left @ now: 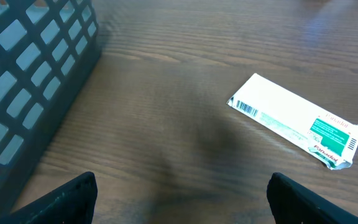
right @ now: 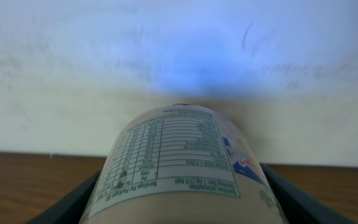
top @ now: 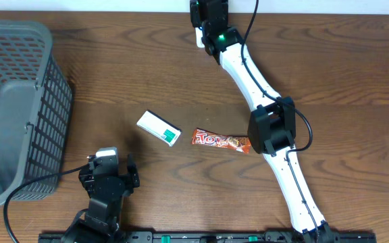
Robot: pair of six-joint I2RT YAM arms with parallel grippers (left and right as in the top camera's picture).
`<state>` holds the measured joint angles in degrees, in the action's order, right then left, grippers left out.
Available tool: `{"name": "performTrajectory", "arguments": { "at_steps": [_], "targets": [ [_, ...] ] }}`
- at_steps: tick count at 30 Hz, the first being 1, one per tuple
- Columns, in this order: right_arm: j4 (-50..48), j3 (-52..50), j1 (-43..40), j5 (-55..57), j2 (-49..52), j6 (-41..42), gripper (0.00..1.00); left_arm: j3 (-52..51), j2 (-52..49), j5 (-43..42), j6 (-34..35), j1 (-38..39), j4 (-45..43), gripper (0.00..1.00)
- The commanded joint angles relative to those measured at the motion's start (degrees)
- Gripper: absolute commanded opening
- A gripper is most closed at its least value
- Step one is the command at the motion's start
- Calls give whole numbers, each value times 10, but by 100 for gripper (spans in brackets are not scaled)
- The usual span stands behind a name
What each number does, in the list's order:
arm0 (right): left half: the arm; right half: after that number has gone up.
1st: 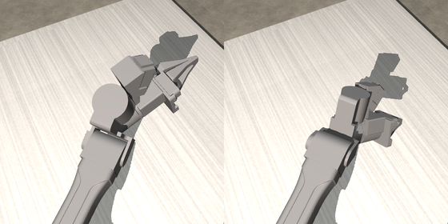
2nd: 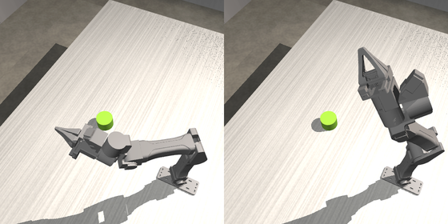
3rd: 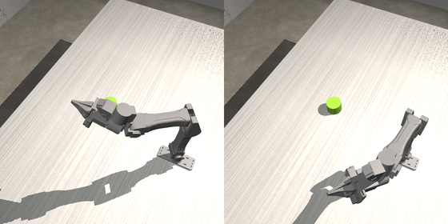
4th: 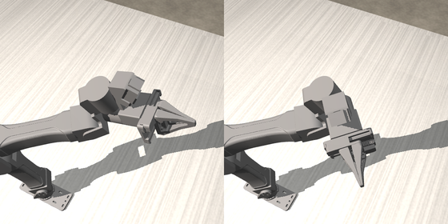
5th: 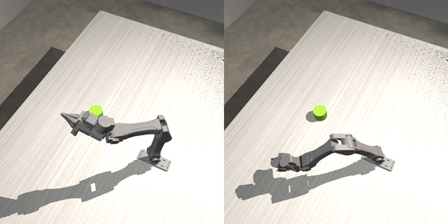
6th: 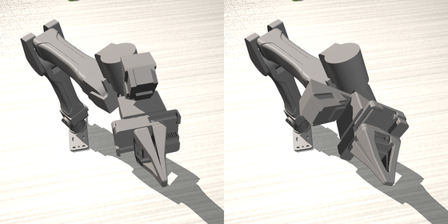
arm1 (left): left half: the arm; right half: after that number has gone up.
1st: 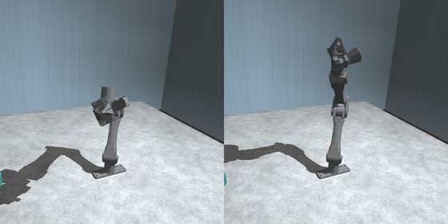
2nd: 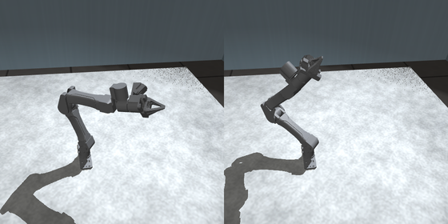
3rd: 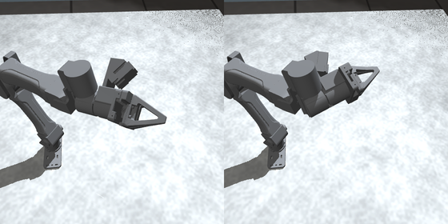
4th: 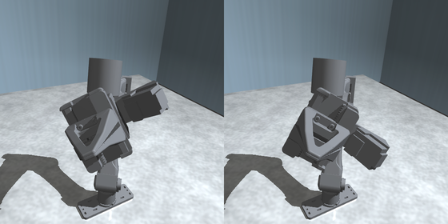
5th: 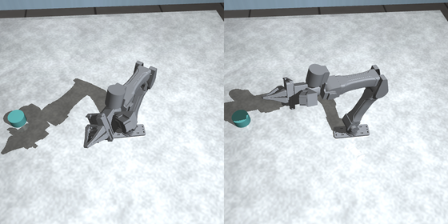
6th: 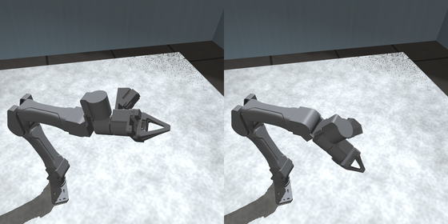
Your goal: Scan the item barcode
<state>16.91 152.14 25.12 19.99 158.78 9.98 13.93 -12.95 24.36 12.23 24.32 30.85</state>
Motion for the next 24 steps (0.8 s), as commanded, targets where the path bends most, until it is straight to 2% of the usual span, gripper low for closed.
{"name": "performTrajectory", "arguments": {
  "at_steps": [1,8,14,19,24],
  "targets": [
    [-9,9,9,55,-2,-13,58,1,3,7,5,-2,0,87],
    [-12,9,6,63,-2,-13,58,1,3,7,5,-1,0,88],
    [25,11,7,84,-19,-13,61,1,3,7,5,-1,0,88],
    [149,12,1,97,-83,-13,59,1,3,7,5,-2,0,88],
    [330,12,-35,98,-151,-4,57,1,3,7,5,-1,0,87]
  ]
}}
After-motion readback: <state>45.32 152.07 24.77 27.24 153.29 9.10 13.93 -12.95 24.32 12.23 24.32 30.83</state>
